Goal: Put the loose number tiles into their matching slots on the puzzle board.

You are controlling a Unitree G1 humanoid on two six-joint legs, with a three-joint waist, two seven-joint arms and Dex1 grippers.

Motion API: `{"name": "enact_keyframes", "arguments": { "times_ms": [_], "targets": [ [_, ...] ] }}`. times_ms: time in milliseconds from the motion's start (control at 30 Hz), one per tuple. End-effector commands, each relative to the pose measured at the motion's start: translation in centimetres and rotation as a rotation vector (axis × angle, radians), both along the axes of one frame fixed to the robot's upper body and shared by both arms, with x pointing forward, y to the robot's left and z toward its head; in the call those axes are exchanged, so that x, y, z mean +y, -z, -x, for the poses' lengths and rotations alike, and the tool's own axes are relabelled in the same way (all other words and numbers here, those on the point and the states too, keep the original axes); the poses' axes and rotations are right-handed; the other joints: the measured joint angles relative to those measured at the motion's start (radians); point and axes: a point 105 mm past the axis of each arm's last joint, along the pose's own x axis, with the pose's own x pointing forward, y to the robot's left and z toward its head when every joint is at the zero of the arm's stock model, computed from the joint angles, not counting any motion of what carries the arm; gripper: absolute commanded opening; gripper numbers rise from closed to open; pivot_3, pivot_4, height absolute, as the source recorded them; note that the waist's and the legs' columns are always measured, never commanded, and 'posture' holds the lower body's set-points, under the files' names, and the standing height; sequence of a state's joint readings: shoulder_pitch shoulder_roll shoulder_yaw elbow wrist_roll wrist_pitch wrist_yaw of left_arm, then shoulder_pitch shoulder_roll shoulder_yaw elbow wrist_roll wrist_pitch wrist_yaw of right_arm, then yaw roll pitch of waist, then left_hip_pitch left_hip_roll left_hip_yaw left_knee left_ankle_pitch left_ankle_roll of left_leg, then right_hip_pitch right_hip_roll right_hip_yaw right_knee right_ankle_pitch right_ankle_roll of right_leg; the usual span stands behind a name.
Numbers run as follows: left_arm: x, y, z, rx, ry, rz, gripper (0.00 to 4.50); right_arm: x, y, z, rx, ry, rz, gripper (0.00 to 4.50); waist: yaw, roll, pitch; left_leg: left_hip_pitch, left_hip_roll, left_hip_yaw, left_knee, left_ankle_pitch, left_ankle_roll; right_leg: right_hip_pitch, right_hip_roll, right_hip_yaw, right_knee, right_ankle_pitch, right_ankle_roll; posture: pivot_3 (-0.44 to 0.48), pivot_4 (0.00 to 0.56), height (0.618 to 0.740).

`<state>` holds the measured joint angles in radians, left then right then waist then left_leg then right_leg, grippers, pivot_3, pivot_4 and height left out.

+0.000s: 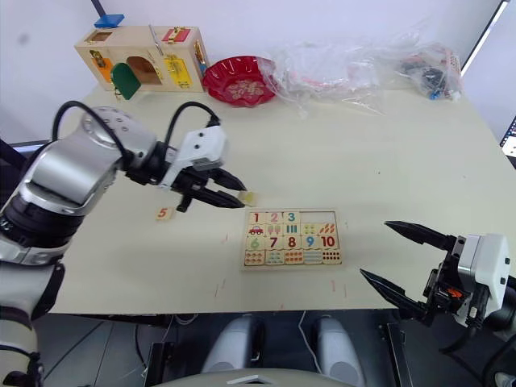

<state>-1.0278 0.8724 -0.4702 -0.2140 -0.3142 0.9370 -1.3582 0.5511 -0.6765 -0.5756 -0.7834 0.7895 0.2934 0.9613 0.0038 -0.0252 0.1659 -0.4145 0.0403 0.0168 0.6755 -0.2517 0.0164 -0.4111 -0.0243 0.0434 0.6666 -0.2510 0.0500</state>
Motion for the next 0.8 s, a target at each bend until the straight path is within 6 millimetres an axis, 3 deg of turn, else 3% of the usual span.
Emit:
{"name": "enact_keyframes", "arguments": {
  "times_ms": [33, 200, 533, 800],
  "targets": [
    [-1.9, -0.1, -0.1, -0.021, -0.029, -0.037, 1.08, -0.5, -0.7, 0.8, -0.048, 0.016, 0.023, 4.5, 0.002, 0.0, 0.0, 0.0, 0.0, 0.0, 0.0, 0.0, 0.0, 0.0, 0.0, 0.001, 0.0, 0.0, 0.0, 0.0, 0.15, 0.74],
    [-4.3, 0.2, -0.7, -0.103, -0.014, -0.106, 1.08, -1.4, -0.2, 1.7, -0.05, 0.043, 0.045, 4.5, 0.002, 0.0, 0.0, 0.0, 0.0, 0.0, 0.0, 0.0, 0.0, 0.0, 0.002, 0.002, 0.0, 0.0, 0.0, 0.0, 0.15, 0.74],
    [-8.2, 3.4, -1.6, -0.079, -0.064, -0.15, 1.08, -3.8, 0.6, 2.4, -0.051, 0.06, 0.077, 4.5, 0.008, 0.002, -0.001, 0.0, 0.0, 0.0, 0.0, 0.0, 0.0, 0.0, 0.007, 0.01, 0.0, 0.0, 0.0, 0.0, 0.15, 0.74],
    [-10.0, 5.9, -2.1, -0.094, -0.084, -0.185, 1.08, -3.8, 0.6, 1.8, -0.055, 0.029, 0.097, 4.5, 0.007, 0.005, 0.0, 0.0, -0.001, 0.0, 0.001, 0.0, 0.0, 0.0, 0.008, 0.012, 0.0, 0.0, 0.0, 0.0, 0.15, 0.74]
  ]
}}
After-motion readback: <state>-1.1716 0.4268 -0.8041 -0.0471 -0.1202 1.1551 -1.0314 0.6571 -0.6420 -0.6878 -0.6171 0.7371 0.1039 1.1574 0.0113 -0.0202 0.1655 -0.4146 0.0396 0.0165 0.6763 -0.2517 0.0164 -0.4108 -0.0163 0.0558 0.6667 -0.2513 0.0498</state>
